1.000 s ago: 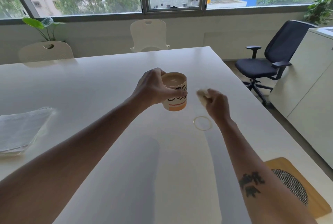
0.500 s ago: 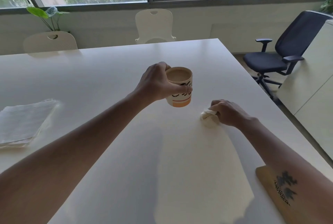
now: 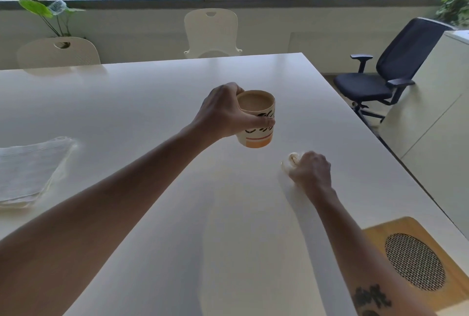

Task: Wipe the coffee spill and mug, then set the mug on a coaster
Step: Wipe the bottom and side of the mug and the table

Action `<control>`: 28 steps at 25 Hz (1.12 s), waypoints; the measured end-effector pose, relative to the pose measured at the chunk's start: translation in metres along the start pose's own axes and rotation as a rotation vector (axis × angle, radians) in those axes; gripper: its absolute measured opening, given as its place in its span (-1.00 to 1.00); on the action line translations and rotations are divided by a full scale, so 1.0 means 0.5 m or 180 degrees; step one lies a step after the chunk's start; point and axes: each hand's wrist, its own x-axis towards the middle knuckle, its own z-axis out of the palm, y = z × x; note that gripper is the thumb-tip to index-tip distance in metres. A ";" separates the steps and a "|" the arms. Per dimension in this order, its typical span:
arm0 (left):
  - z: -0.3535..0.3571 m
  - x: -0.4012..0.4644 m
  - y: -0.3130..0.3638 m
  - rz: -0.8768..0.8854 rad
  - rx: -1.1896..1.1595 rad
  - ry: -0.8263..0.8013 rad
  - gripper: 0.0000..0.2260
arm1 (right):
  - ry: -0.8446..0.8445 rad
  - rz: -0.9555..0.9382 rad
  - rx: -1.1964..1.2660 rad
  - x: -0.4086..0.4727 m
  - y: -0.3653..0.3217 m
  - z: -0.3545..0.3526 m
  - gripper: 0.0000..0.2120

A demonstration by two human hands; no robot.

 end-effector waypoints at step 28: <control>0.002 -0.003 -0.014 0.0025 -0.0025 -0.0083 -0.24 | -0.3290 -0.1477 0.0117 0.031 0.179 -0.120 -0.84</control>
